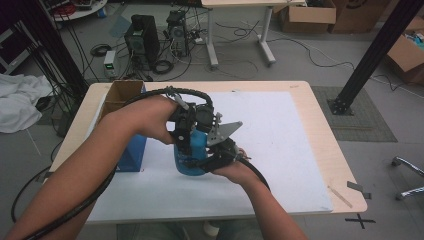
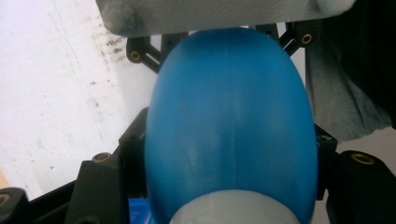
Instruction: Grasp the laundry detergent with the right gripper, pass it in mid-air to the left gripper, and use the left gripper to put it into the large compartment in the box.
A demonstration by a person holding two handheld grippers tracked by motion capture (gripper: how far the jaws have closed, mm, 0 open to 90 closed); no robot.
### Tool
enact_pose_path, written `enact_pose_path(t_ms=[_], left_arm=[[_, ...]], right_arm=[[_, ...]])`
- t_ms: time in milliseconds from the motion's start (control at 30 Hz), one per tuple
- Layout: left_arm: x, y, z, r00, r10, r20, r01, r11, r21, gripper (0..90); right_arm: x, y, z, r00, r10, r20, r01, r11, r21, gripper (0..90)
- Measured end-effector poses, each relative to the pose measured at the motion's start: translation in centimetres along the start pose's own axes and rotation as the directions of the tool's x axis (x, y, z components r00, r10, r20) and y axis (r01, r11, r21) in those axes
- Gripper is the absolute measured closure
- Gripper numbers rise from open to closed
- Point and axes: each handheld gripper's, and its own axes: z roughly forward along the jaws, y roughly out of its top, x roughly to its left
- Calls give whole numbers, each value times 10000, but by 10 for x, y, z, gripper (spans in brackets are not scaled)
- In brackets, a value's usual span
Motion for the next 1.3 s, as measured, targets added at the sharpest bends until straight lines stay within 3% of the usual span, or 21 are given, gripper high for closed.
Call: enact_pose_path(t_ms=[433, 567, 600, 833, 967, 1133, 1300], left_arm=[[-5, 4, -6, 9997, -242, -79, 243, 9995, 206, 390], [-4, 6, -7, 9998, -155, -131, 159, 9995, 274, 390], [-5, 7, -7, 9997, -202, -100, 204, 9994, 267, 390], [-4, 9, -8, 9998, -186, -77, 189, 9994, 298, 390], [-4, 10, -8, 9998, -163, -68, 164, 9996, 214, 390], [-2, 8, -5, 9997, -246, -55, 248, 9989, 392, 389], [0, 6, -6, 9994, -332, -18, 332, 9986, 404, 389]], right_arm=[[3, 2, -3, 9999, -157, 2, 157, 9996, -234, 434], [3, 1, -5, 9998, -174, 26, 175, 9993, -344, 429], [4, 0, -6, 10000, 31, 1, -31, 9995, -303, 428], [5, -3, -8, 9999, 121, 67, -117, 9986, -522, 421], [4, -4, -10, 9988, 483, -102, -489, 9965, -676, 416], [6, -5, -13, 9987, 498, 77, -494, 9977, -456, 293], [3, -6, -16, 9973, 739, -25, -740, 9965, -389, 245]])
